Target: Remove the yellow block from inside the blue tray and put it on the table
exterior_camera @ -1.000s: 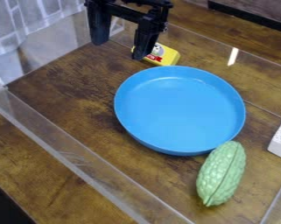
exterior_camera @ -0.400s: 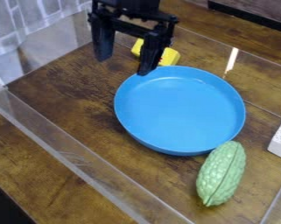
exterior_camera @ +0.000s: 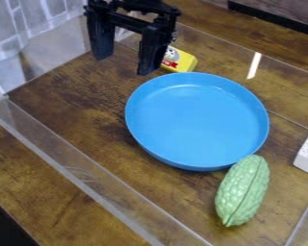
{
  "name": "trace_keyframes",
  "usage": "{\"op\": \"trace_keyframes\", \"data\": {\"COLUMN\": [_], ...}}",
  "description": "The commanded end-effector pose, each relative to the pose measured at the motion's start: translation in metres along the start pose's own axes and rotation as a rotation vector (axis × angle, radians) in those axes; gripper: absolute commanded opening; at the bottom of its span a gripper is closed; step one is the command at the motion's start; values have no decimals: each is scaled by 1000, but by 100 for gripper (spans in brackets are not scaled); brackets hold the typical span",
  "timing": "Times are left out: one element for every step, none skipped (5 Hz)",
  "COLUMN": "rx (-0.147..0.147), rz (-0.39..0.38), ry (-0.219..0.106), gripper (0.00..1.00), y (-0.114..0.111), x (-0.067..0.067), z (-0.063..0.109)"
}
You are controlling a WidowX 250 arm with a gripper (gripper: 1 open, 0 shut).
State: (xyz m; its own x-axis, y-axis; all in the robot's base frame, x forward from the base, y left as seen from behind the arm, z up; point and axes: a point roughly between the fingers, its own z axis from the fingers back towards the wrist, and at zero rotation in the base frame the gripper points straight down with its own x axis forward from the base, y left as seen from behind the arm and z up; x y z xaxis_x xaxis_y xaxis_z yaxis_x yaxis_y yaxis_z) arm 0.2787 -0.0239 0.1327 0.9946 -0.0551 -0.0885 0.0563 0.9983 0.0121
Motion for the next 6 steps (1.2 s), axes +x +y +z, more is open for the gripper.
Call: {"op": "trace_keyframes", "data": {"rx": [7, 11, 13, 15, 19, 29], "rz": [-47, -61, -75, -134, -233, -303], "ry": [-62, -62, -62, -60, -62, -86], "gripper": [100, 100, 100, 100, 100, 100], "y": [-2, 0, 2, 6, 4, -9], "x": [1, 1, 1, 17, 24, 37], "z": [21, 13, 6, 5, -9, -8]}}
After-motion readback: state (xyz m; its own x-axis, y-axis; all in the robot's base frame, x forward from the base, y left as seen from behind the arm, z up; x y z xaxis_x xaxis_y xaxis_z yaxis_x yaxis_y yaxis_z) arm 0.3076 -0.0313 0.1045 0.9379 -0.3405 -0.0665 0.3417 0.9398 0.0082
